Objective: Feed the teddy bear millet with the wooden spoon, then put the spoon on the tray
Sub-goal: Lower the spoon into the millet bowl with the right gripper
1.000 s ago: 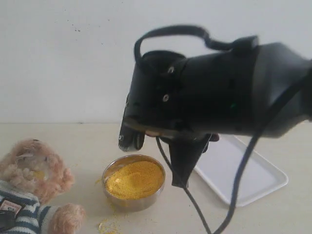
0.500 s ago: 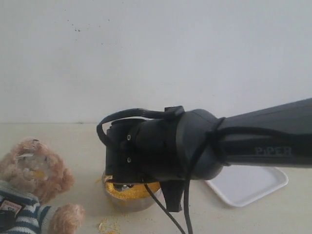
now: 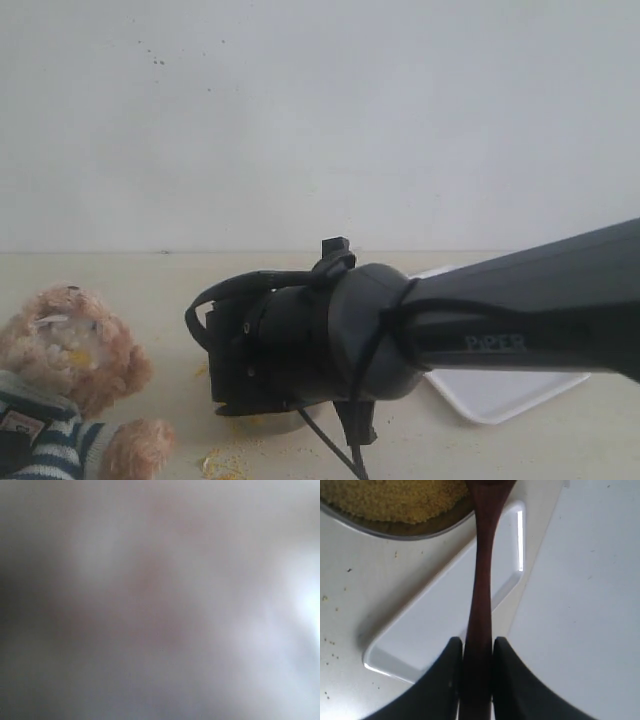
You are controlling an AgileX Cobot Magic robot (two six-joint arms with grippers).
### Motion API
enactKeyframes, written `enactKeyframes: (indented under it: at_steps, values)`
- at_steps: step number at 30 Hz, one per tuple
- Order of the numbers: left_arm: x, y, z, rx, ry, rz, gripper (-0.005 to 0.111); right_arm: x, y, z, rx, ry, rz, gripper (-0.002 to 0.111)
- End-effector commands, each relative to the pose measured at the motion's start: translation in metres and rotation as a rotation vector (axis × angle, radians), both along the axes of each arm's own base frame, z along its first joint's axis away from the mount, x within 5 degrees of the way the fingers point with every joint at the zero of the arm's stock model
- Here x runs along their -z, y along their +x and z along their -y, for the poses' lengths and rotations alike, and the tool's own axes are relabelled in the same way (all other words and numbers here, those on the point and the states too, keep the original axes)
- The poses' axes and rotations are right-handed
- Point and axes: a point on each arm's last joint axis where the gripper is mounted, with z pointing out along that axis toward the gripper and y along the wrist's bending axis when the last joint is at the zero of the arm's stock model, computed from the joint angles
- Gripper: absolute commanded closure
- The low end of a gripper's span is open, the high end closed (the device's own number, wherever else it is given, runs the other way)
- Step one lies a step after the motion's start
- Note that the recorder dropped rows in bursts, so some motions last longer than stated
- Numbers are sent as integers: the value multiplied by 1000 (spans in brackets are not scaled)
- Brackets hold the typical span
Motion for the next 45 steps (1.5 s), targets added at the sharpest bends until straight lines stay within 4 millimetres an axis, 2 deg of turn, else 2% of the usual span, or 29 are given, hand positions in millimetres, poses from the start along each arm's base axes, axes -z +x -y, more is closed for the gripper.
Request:
enactKeyframes:
  at_steps: [1,8,10,14,18,28,31,37,45]
  values:
    - [-2,0,1,-3,-16,14,103,7,2,-2,-13,-19,12,108]
    - [-2,0,1,-3,-16,14,103,19,1,-5,-19,-44,-3,108]
    - [-2,0,1,-3,-16,14,103,20,-2,-10,-17,-6,-28,108]
    - [-2,0,1,-3,-16,14,103,6,-6,-25,25,98,-55,108]
    - [-2,0,1,-3,-16,14,103,-4,-9,-27,111,133,-111,108]
    - [-2,0,1,-3,-16,14,103,-1,-15,-27,176,241,-230,108]
    - [-2,0,1,-3,-16,14,103,-12,-14,-23,211,342,-273,108]
    - [-2,0,1,-3,-16,14,103,-22,-9,-13,284,428,-313,108]
    - [-2,0,1,-3,-16,14,103,-40,8,10,381,561,-356,108]
